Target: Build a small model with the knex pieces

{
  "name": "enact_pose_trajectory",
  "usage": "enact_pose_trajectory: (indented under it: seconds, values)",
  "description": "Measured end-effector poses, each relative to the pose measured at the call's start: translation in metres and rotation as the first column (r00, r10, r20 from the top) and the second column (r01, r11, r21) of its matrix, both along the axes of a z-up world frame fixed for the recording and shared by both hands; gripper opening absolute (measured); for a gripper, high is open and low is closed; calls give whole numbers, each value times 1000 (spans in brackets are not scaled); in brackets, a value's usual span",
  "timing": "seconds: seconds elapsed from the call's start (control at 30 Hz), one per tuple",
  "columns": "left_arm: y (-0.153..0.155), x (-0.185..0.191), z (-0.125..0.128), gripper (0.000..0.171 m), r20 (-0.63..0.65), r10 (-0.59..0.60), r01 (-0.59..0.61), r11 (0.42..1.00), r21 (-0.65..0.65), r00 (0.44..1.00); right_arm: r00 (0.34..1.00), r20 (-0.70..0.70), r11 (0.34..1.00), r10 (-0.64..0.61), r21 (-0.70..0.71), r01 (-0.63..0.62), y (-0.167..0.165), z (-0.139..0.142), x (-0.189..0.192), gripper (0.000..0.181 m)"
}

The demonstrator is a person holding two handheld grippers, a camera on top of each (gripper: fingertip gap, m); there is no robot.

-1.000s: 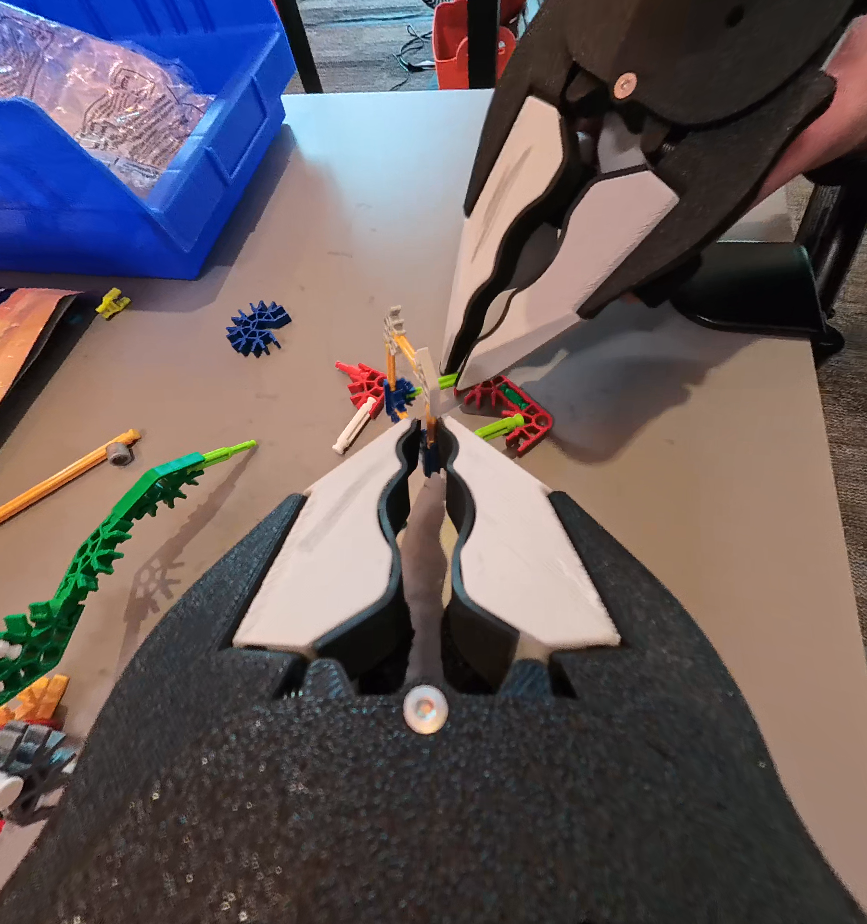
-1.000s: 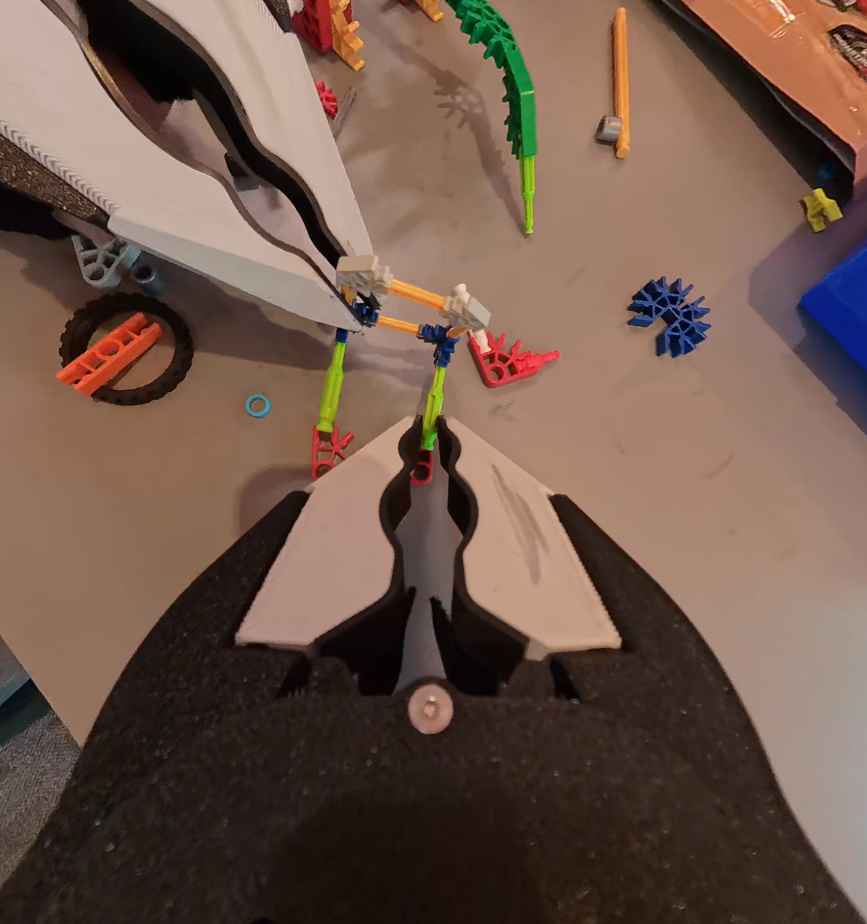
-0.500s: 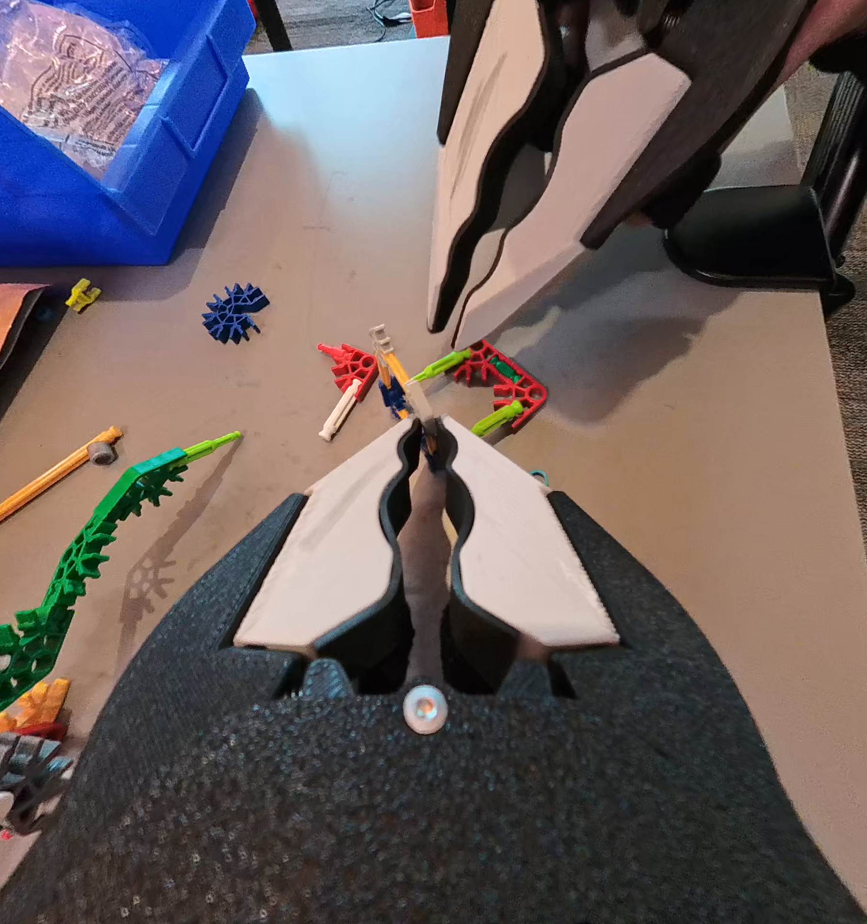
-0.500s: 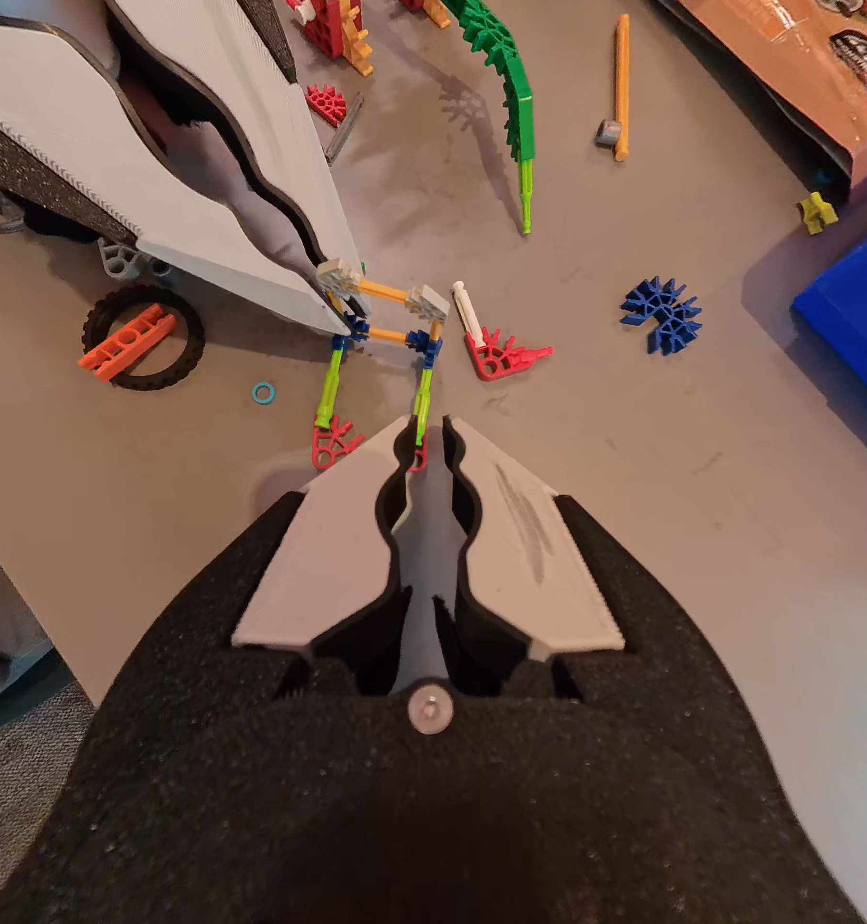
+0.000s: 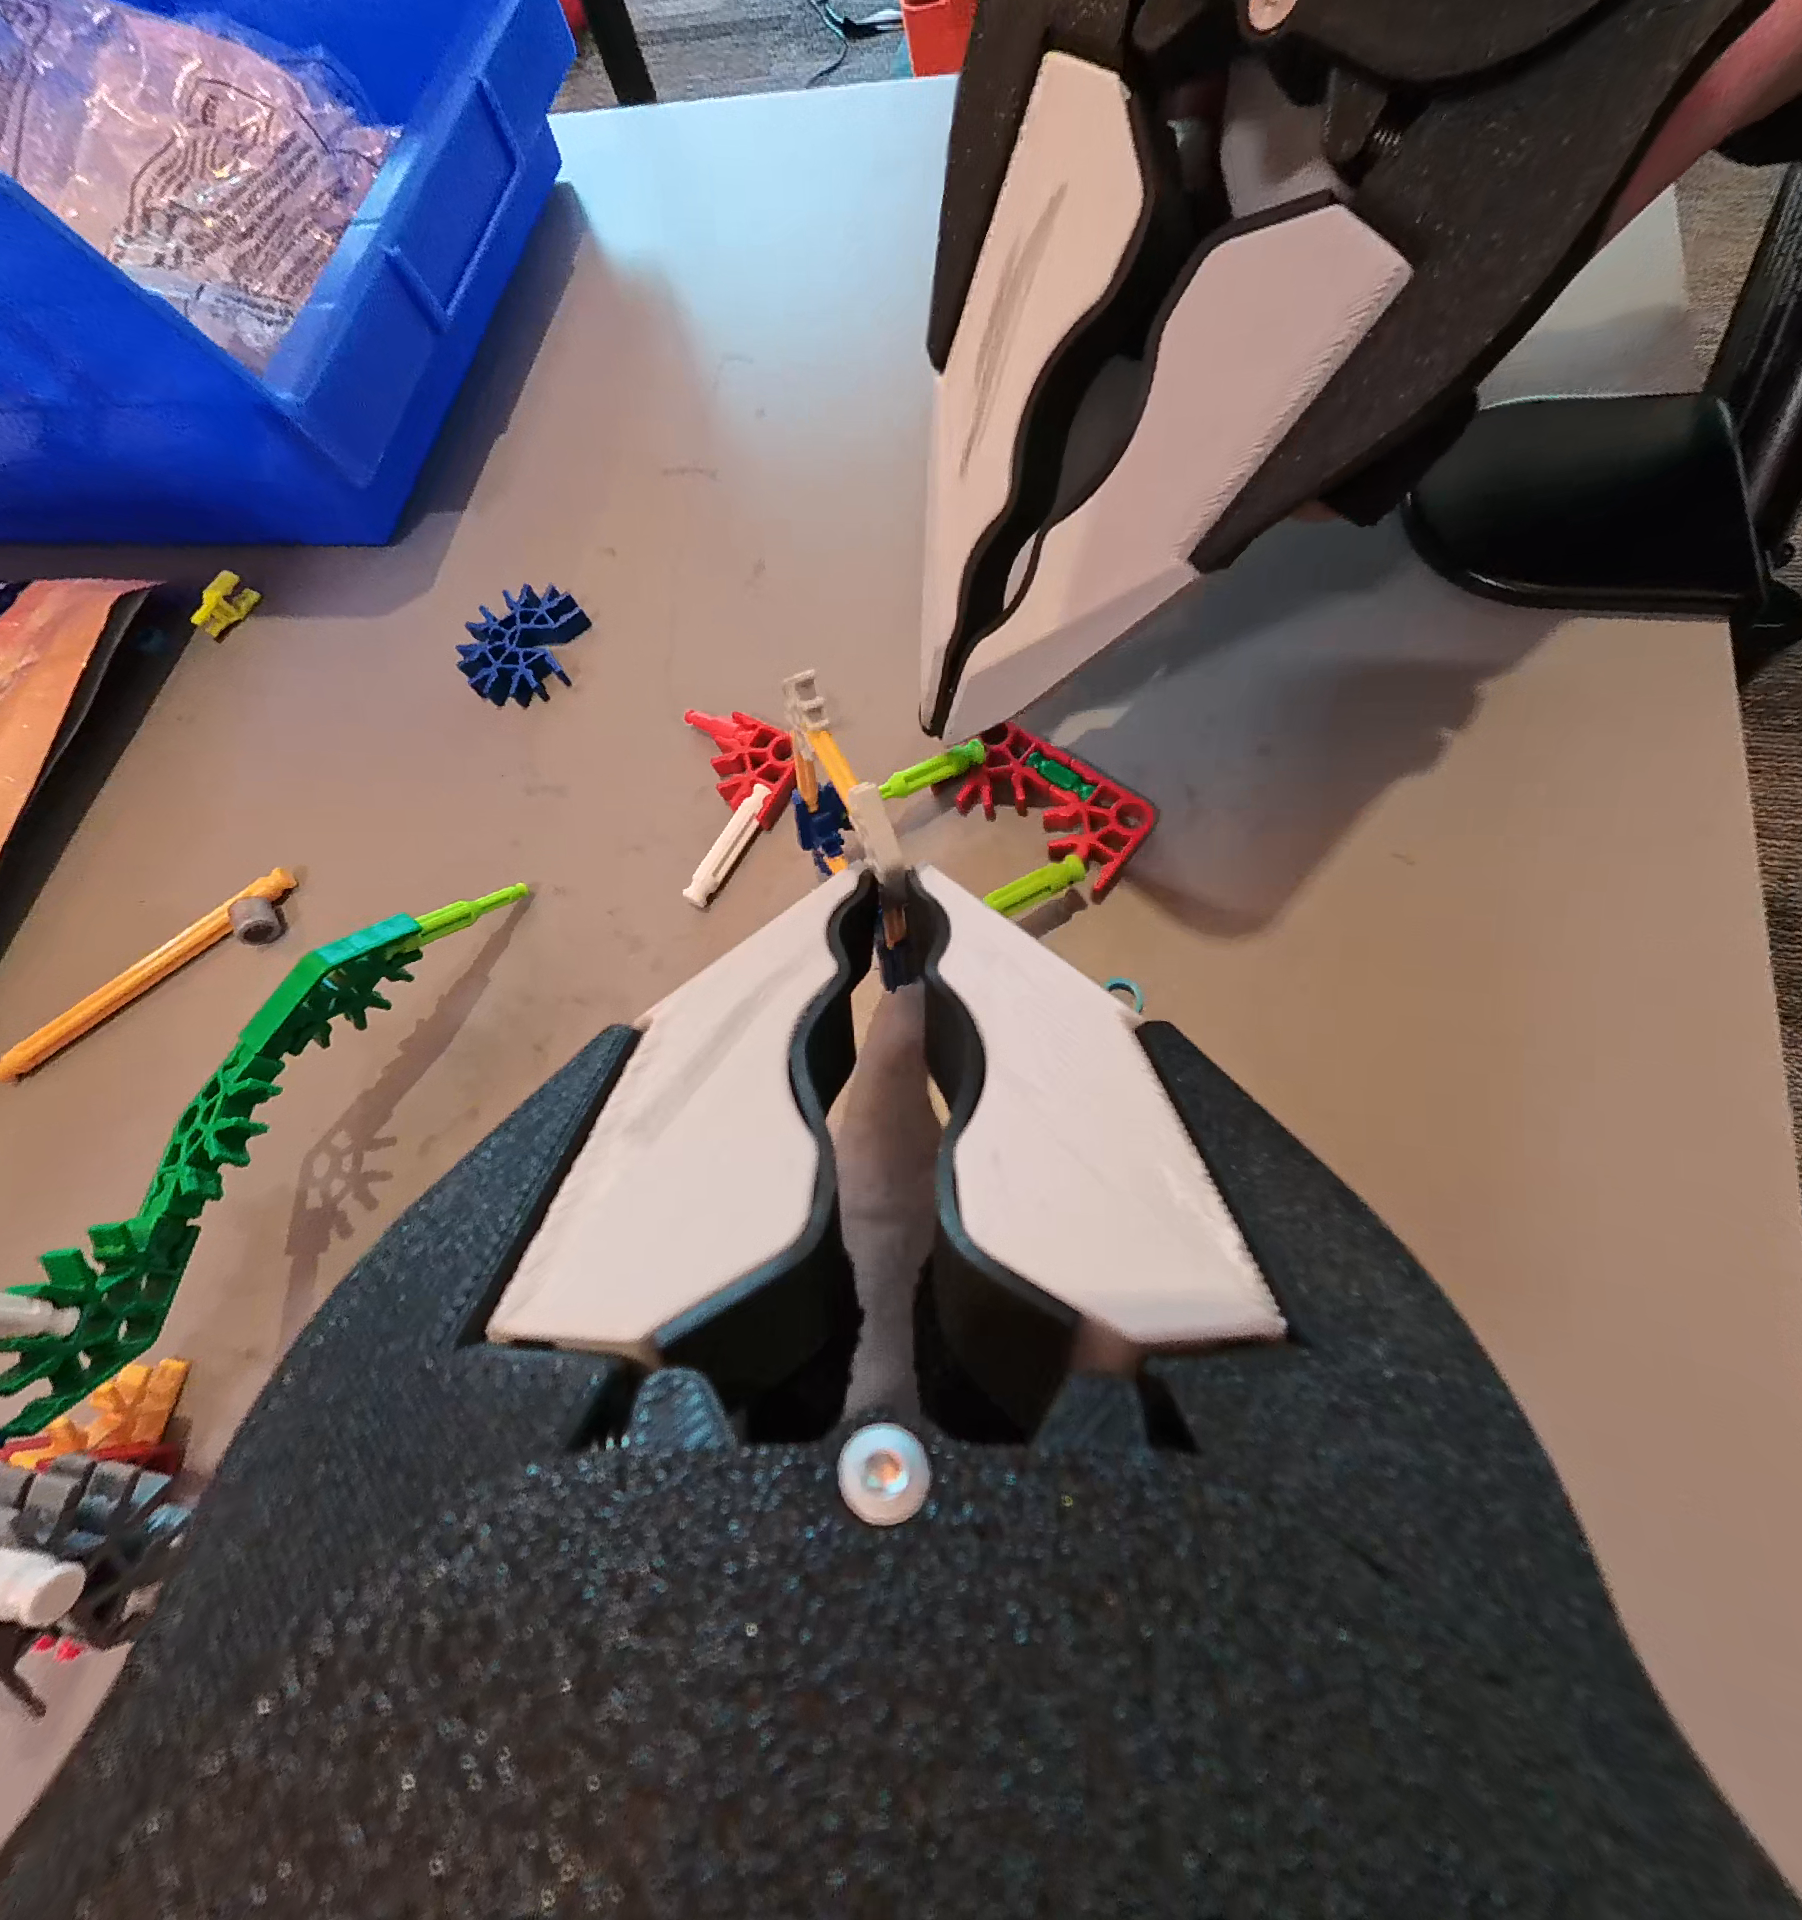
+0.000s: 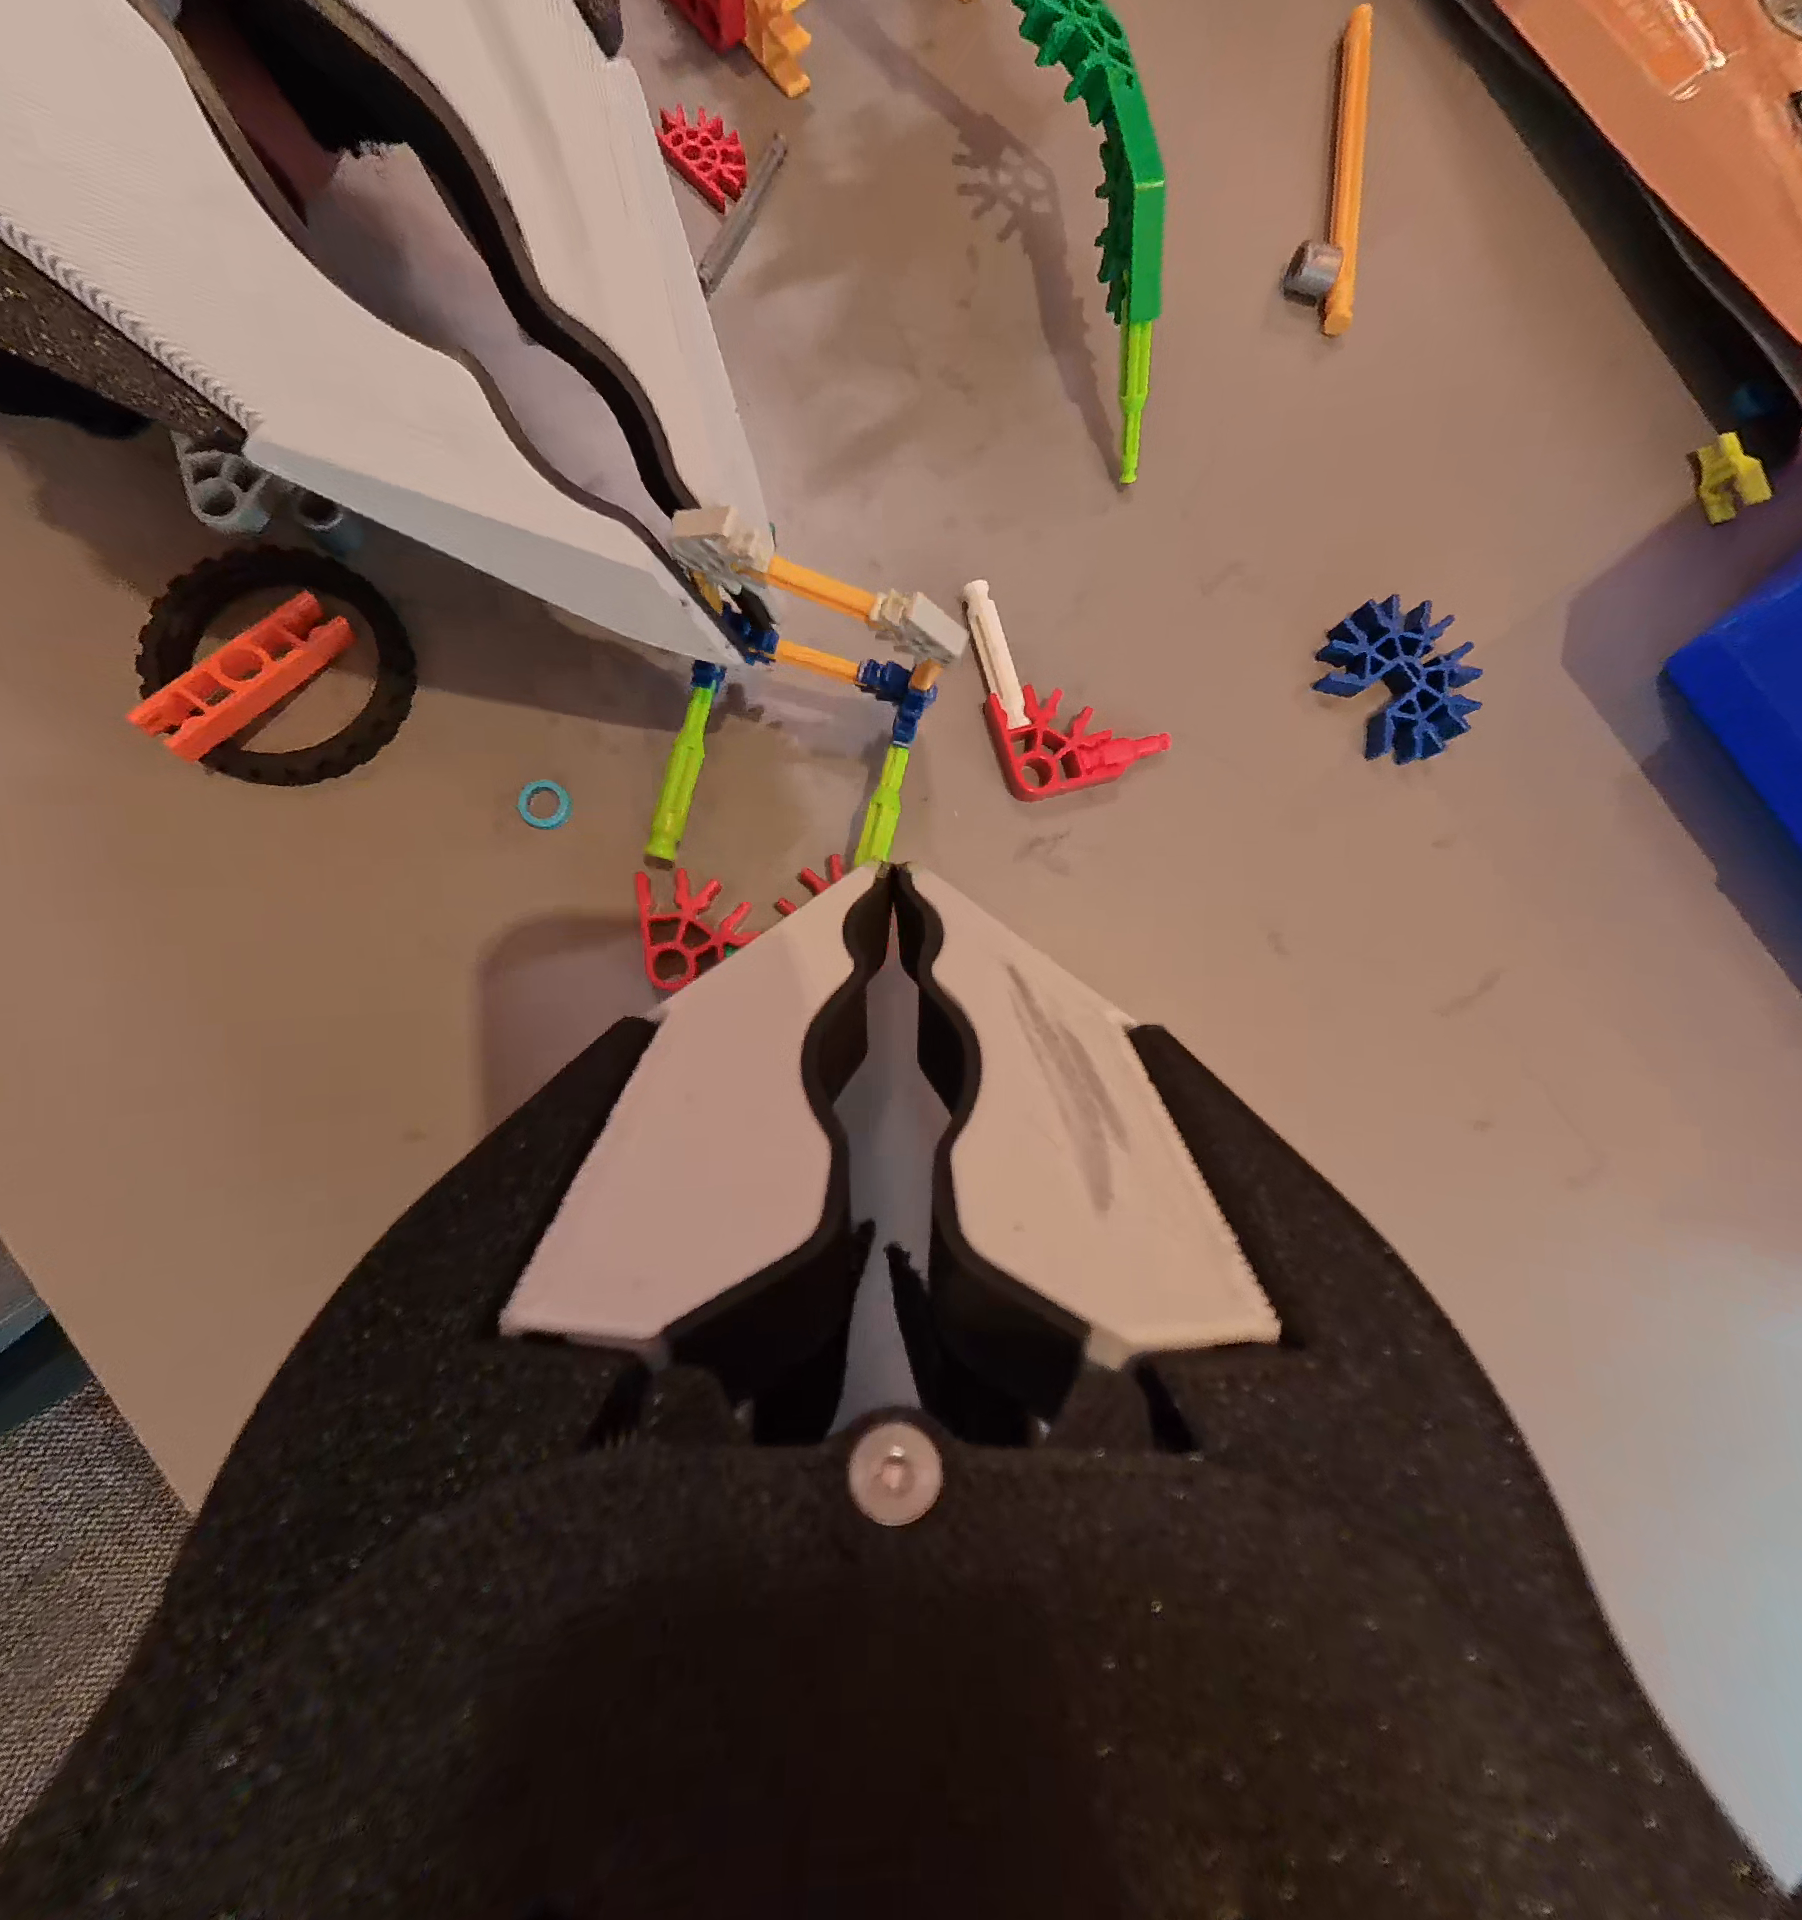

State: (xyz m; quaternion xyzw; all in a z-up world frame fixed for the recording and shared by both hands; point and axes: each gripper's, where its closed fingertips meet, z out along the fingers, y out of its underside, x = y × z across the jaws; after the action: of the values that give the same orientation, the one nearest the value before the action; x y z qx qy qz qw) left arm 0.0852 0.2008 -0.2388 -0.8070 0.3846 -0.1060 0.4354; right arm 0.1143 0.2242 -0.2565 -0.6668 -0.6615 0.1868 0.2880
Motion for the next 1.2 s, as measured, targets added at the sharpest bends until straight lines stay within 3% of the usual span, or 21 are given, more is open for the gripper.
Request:
enact_pose_trajectory:
  seconds: [0.4, 0.67, 1.03, 1.2]
  values:
    - [1, -6, 4, 2, 9, 32, -32, 999, 8, 999, 996, 29, 997, 79, 17, -80, -14, -6, 5, 6]
    - [2, -8, 4, 1, 18, 41, -42, 999, 8, 999, 978, 60, 979, 199, 39, -201, -33, -9, 10, 18]
    - [1, -7, -4, 4, 14, 39, -39, 999, -15, 999, 997, 23, 996, -76, 44, 74, -10, -9, 12, 17]
    - [-3, -7, -2, 16, 30, 7, -6, 999, -34, 1000, 995, 6, 994, -95, 53, 95, -15, -5, 15, 19]
